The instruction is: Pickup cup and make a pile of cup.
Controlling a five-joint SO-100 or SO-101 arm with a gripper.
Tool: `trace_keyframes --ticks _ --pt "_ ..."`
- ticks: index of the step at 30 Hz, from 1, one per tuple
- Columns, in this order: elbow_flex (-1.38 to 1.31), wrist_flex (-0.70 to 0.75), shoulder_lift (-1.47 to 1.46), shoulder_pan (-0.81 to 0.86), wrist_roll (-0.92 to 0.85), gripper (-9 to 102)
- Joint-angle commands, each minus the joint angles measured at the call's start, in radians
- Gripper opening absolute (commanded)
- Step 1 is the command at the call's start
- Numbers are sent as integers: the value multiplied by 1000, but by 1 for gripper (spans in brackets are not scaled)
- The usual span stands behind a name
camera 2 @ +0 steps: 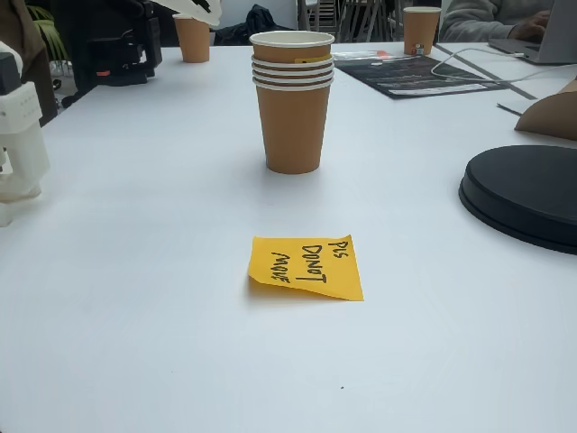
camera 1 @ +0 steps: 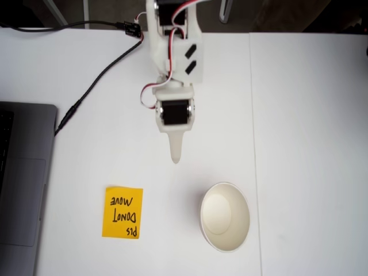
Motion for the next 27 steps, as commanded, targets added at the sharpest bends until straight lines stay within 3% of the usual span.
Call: trace_keyframes --ticks 1,27 --pt "34 -52 77 15 0 -7" --pt "502 -100 459 5 0 -7"
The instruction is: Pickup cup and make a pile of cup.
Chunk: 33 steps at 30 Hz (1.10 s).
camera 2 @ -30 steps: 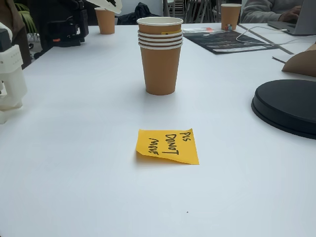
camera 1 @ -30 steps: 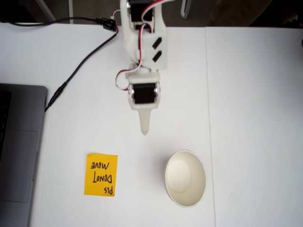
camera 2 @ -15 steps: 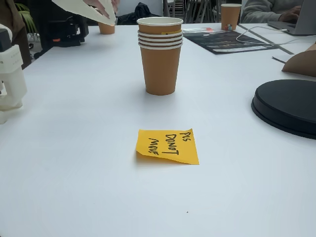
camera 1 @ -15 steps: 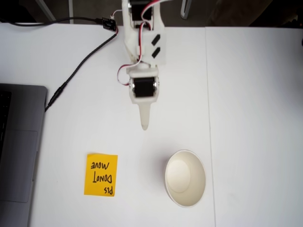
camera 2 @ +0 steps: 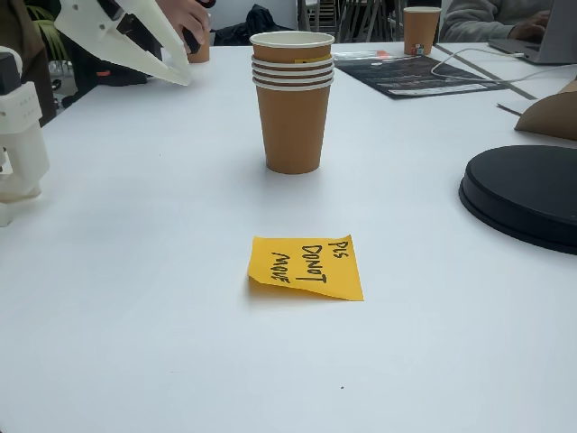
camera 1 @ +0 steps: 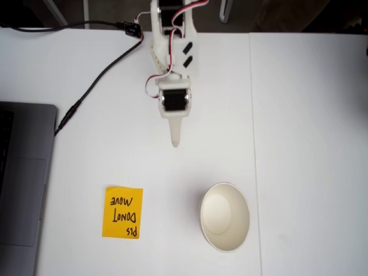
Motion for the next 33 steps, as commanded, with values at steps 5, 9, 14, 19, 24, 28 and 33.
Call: trace_keyframes --ticks 5,9,14,19,24,28,33 --pt "58 -15 107 0 0 -7" --pt "94 -14 150 0 8 -7" --pt "123 -14 176 2 12 -7" --pt "147 -14 198 5 14 -7" --pt "179 -14 230 11 14 -7" --pt "201 -14 249 12 14 -7" --pt "235 -12 275 12 14 -7"
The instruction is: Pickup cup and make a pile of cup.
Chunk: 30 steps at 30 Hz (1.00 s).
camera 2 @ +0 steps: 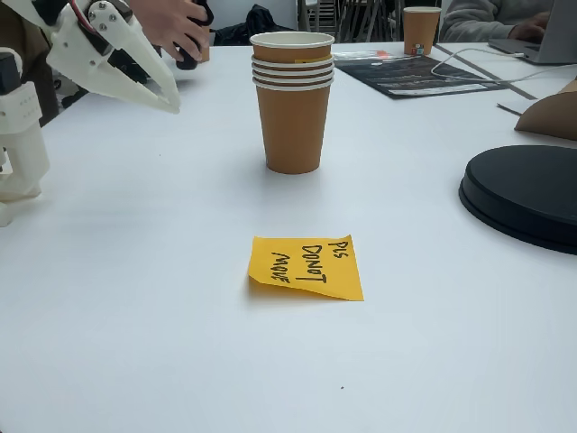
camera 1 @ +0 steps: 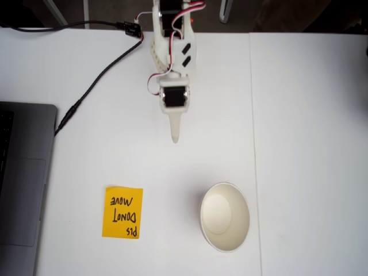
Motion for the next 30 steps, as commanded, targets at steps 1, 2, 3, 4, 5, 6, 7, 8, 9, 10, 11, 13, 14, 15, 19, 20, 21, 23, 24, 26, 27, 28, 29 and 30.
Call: trace_keyframes --ticks 1,2,3,4,5,6,7,8,9,10,11,13,14,15,19,20,21,23,24,26,27,28,29,30 --pt "5 -12 26 12 14 -7" --pt "11 -12 31 12 14 -7" --pt "18 -12 34 12 14 -7" --pt "26 -12 37 12 14 -7" --pt "32 -12 41 12 14 -7" --pt "40 -12 48 12 14 -7" --pt "48 -12 52 12 14 -7" --pt "51 -12 57 11 14 -7" --pt "52 -12 60 8 15 -7" --pt "52 -12 63 3 15 -7" --pt "54 -12 63 0 15 -7" --pt "55 -12 63 -2 15 -7" --pt "57 -12 63 -2 15 -7" --pt "57 -12 63 -2 15 -7" --pt "60 -12 64 -3 15 -7" --pt "61 -12 64 -3 15 -7" --pt "64 -12 64 -3 15 -7" --pt "84 -11 64 -3 15 -7" --pt "87 -11 64 -3 15 -7" --pt "86 5 64 -3 15 -7" --pt "86 17 64 -5 15 -7" --pt "86 31 64 -5 15 -7" --pt "87 49 66 -5 15 -7" --pt "87 67 66 -5 15 -7"
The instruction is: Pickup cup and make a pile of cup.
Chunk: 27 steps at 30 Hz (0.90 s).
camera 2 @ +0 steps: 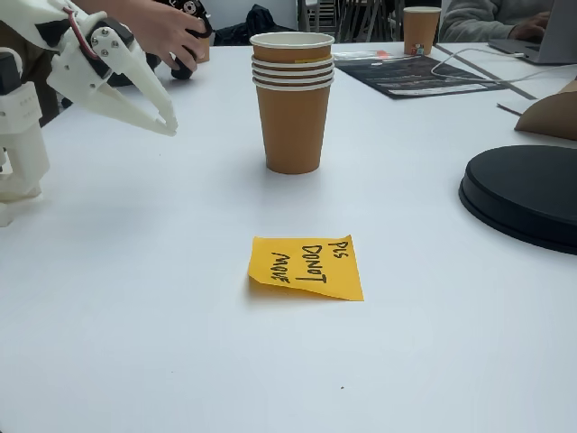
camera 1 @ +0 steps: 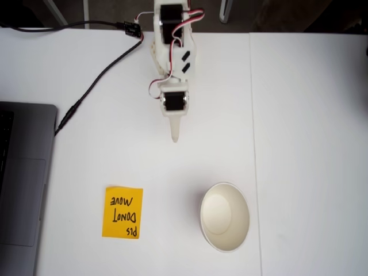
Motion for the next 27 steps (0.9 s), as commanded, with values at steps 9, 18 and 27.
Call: trace_keyframes --ticks 9,18,27 --pt "-9 137 95 -5 15 -7" --pt "-9 155 106 -5 15 -7" --pt "-12 199 110 -5 17 -7"
